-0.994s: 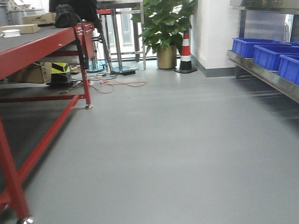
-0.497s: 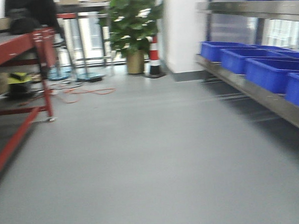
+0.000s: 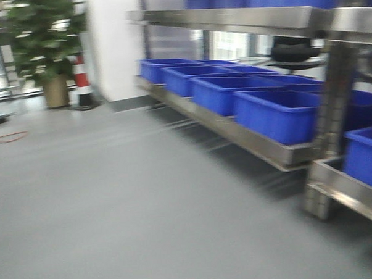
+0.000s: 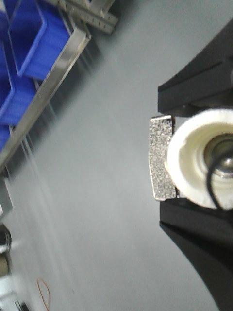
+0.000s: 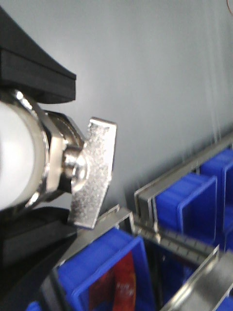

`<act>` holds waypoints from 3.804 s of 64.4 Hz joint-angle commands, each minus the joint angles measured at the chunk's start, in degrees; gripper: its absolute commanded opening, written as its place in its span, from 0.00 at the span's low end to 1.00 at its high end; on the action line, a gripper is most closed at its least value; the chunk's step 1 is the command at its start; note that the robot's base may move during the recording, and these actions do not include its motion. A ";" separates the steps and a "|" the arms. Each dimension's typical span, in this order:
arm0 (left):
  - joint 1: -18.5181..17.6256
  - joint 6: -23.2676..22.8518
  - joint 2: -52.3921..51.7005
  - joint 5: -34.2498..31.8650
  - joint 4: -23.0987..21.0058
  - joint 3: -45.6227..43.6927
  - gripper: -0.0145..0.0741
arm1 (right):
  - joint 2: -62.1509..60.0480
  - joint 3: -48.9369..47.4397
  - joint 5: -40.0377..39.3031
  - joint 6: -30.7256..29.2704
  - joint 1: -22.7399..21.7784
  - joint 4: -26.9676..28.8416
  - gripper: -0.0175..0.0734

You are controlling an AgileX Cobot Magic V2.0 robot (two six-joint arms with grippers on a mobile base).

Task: Place valve from conveyor to right shelf box
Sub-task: 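Drive up to the shelf and stop facing the blue boxes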

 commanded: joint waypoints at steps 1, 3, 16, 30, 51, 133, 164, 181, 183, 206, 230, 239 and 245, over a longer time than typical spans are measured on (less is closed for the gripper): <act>-0.34 -0.39 -0.59 -3.21 -0.80 -0.38 0.04 | -0.46 -0.62 -4.09 -0.06 -0.03 -0.41 0.02; -0.34 -0.39 -0.59 -3.21 -0.80 -0.38 0.04 | -0.46 -0.62 -4.09 -0.06 -0.03 -0.41 0.02; -0.34 -0.39 -0.59 -3.21 -0.80 -0.38 0.04 | -0.46 -0.62 -4.09 -0.06 -0.03 -0.41 0.02; -0.34 -0.39 -0.59 -3.21 -0.80 -0.38 0.04 | -0.46 -0.62 -4.09 -0.06 -0.03 -0.41 0.02; -0.34 -0.39 -0.59 -3.21 -0.80 -0.38 0.04 | -0.46 -0.62 -4.09 -0.06 -0.03 -0.41 0.02; -0.34 -0.39 -0.59 -3.21 -0.80 -0.38 0.04 | -0.46 -0.62 -4.09 -0.06 -0.03 -0.41 0.02; -0.34 -0.39 -0.59 -3.21 -0.80 -0.38 0.04 | -0.46 -0.62 -4.09 -0.06 -0.03 -0.41 0.02; -0.34 -0.39 -0.59 -3.21 -0.80 -0.38 0.04 | -0.46 -0.62 -4.09 -0.06 -0.03 -0.41 0.02; -0.34 -0.39 -0.59 -3.21 -0.80 -0.38 0.04 | -0.46 -0.62 -4.09 -0.06 -0.03 -0.41 0.02; -0.34 -0.39 -0.59 -3.21 -0.80 -0.38 0.04 | -0.46 -0.62 -4.09 -0.06 -0.03 -0.41 0.02; -0.34 -0.39 -0.59 -3.21 -0.80 -0.38 0.04 | -0.46 -0.62 -4.09 -0.06 -0.03 -0.41 0.02; -0.34 -0.39 -0.59 -3.21 -0.80 -0.38 0.04 | -0.46 -0.62 -4.09 -0.06 -0.03 -0.41 0.02; -0.34 -0.39 -0.59 -3.21 -0.80 -0.38 0.04 | -0.46 -0.62 -4.09 -0.06 -0.03 -0.41 0.02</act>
